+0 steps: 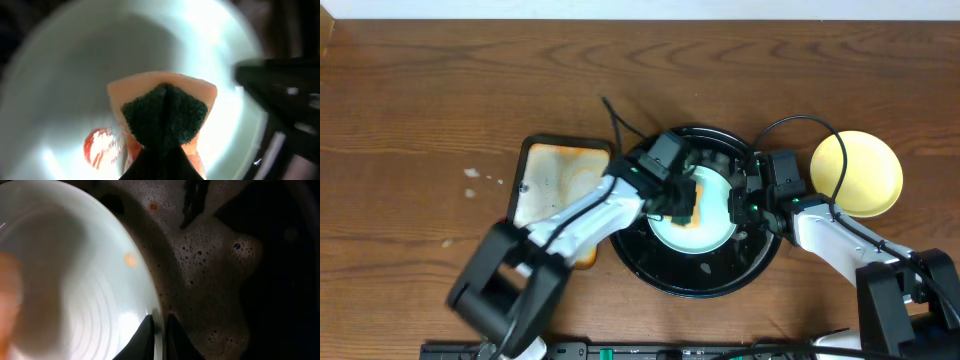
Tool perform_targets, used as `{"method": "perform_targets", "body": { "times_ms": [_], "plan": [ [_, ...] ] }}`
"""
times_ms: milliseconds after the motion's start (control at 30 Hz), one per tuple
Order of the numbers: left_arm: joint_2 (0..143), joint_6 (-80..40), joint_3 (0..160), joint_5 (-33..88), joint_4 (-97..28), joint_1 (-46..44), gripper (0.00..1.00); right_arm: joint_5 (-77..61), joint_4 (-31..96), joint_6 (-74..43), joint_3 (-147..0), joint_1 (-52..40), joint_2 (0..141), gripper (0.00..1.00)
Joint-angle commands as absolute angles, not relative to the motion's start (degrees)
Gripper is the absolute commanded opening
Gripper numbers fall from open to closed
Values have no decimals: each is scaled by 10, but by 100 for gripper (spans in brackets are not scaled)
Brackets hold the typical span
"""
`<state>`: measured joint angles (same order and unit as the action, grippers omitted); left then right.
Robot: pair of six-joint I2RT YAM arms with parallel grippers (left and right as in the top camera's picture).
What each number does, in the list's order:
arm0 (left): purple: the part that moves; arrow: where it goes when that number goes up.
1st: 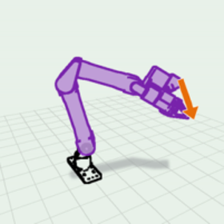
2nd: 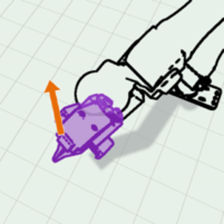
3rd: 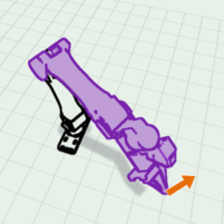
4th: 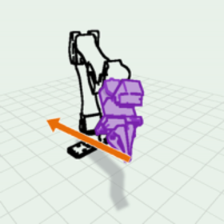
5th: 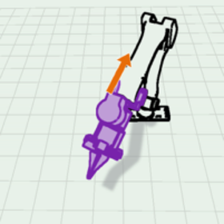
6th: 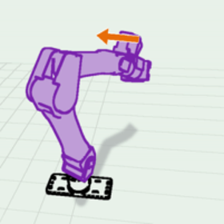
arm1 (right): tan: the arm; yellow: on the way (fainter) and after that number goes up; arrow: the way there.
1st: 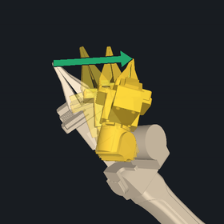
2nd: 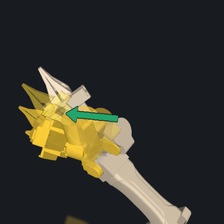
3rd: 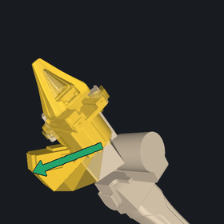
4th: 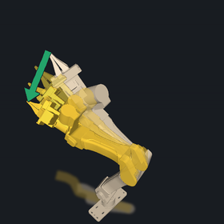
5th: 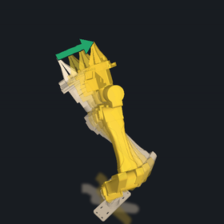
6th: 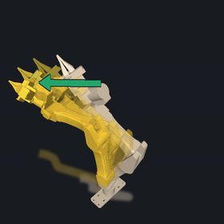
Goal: Clean dirty plates on tray and stack at the side
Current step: 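Wipe the pale-blue plate with the sponge in the left gripper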
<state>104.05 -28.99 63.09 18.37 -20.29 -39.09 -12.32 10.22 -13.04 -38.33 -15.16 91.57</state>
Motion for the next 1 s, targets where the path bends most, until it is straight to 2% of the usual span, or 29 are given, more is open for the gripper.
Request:
{"method": "perform_targets", "body": {
  "times_ms": [0, 133, 233, 400, 767, 967],
  "plan": [
    [1087, -321, 640, 190, -185, -392, 8, -114, 112, -137, -377, -151, 936, 7],
    [1124, -342, 640, 184, -183, -384, 8, -114, 112, -137, -377, -151, 936, 7],
    [1145, -365, 640, 121, -218, -379, 8, -114, 112, -137, -377, -151, 936, 6],
    [1146, -385, 649, 96, -239, -376, 8, -114, 116, -137, -377, -151, 936, 5],
    [1146, -380, 741, -43, -435, -359, 8, -114, 116, -137, -377, -151, 936, 4],
    [1145, -345, 789, -37, -497, -331, 8, -114, 116, -137, -377, -151, 936, 4]
  ]
}}
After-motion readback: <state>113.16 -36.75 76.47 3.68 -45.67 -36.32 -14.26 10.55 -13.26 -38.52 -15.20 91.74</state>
